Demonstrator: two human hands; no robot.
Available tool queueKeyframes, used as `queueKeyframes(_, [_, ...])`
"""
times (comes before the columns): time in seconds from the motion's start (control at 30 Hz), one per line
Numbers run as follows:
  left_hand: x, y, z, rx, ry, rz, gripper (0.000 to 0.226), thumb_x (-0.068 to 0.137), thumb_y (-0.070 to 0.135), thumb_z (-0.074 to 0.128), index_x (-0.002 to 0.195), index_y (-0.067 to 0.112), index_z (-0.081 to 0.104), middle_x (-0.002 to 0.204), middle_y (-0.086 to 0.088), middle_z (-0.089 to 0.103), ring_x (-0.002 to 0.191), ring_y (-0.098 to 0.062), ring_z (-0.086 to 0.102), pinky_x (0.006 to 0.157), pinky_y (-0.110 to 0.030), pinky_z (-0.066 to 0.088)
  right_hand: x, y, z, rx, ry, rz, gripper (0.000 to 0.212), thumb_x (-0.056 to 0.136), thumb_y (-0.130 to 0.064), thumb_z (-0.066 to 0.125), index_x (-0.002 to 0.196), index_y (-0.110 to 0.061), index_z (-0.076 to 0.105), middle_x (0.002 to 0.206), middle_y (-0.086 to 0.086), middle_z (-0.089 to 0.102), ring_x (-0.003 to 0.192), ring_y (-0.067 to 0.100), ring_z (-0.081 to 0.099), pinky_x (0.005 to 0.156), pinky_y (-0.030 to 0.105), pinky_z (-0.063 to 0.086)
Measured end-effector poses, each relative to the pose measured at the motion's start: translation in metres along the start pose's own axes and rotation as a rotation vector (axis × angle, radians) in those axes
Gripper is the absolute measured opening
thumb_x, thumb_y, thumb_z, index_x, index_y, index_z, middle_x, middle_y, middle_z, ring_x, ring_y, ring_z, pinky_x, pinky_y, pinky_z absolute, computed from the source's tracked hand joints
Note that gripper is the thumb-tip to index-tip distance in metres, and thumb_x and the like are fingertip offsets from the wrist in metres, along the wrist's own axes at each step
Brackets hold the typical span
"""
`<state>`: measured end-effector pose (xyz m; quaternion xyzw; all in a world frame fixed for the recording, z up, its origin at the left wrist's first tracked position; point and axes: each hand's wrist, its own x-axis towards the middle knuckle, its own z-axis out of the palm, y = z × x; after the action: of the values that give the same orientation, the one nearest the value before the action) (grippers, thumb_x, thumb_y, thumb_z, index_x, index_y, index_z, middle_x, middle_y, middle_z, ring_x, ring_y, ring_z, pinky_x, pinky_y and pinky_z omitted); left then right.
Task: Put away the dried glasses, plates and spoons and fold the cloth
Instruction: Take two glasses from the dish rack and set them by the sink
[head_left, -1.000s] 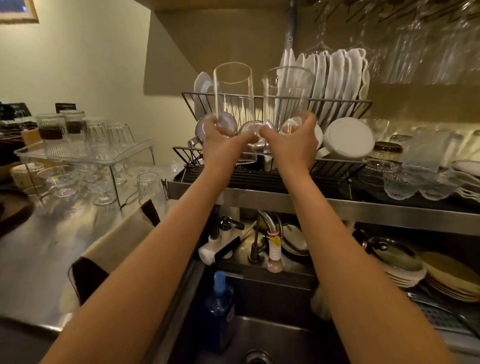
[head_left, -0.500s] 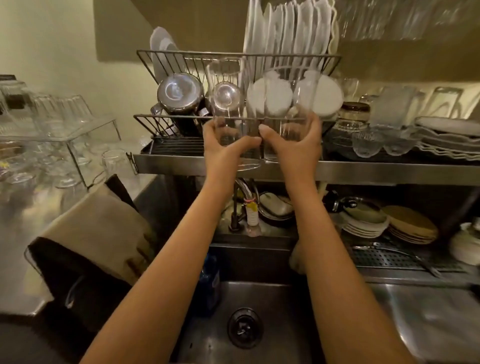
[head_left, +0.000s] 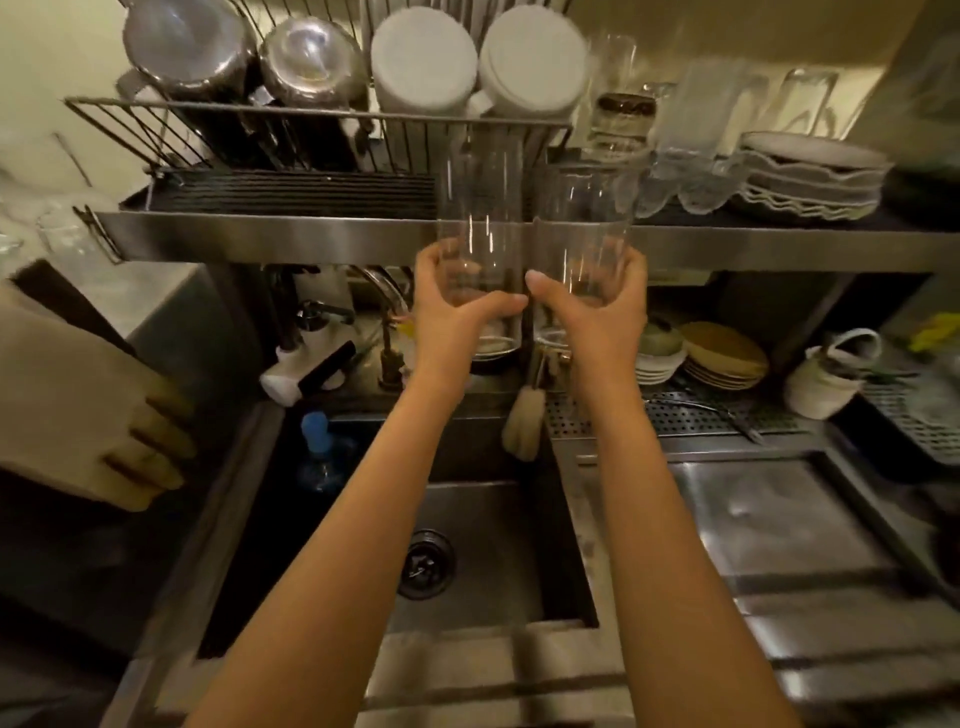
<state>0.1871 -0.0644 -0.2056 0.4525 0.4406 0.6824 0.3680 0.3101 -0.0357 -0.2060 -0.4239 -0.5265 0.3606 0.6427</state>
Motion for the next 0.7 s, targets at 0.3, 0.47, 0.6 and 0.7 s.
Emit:
queueKeyframes(0.3, [-0.031,-0.051,0.064,0.054,0.040,-0.108,0.072,0.065,0.003,0.076,0.127,0.013,0.040,0.121,-0.008,0.051,0.111,-0.021,0.052,0.083,-0.026,0.047,0.006,0.035,-0.077,-0.042,-0.023,0.099,0.072,0.066,-0.027,0.082,0.125,-0.019,0.041,0.098,-0.006,0.060,0.093,0.004,0.062,0.080,0.023,0.053])
queueKeyframes(0.47, [-0.053,-0.079,0.103,0.091,0.091,-0.148,0.070,0.062,0.007,0.079,0.117,0.028,0.041,0.105,0.012,0.052,0.098,-0.007,0.054,0.075,-0.019,0.046,0.009,0.058,-0.127,-0.079,-0.064,0.165,0.071,0.064,-0.036,0.081,0.123,-0.023,0.043,0.097,-0.023,0.055,0.089,-0.017,0.054,0.078,0.015,0.043])
queueKeyframes(0.6, [-0.072,-0.106,0.127,0.151,0.122,-0.198,0.073,0.061,0.008,0.081,0.116,0.030,0.039,0.105,0.012,0.051,0.101,-0.008,0.052,0.084,-0.024,0.046,0.008,0.080,-0.161,-0.064,-0.060,0.272,0.074,0.061,-0.037,0.082,0.124,-0.021,0.044,0.111,-0.013,0.058,0.103,0.002,0.056,0.089,0.027,0.047])
queueKeyframes(0.7, [-0.084,-0.126,0.141,0.170,0.150,-0.261,0.075,0.061,0.005,0.080,0.120,0.024,0.038,0.108,0.008,0.051,0.101,-0.006,0.052,0.082,-0.021,0.045,0.003,0.101,-0.185,-0.057,-0.037,0.354,0.073,0.059,-0.035,0.083,0.121,-0.021,0.045,0.106,-0.016,0.057,0.097,-0.001,0.056,0.080,0.021,0.046])
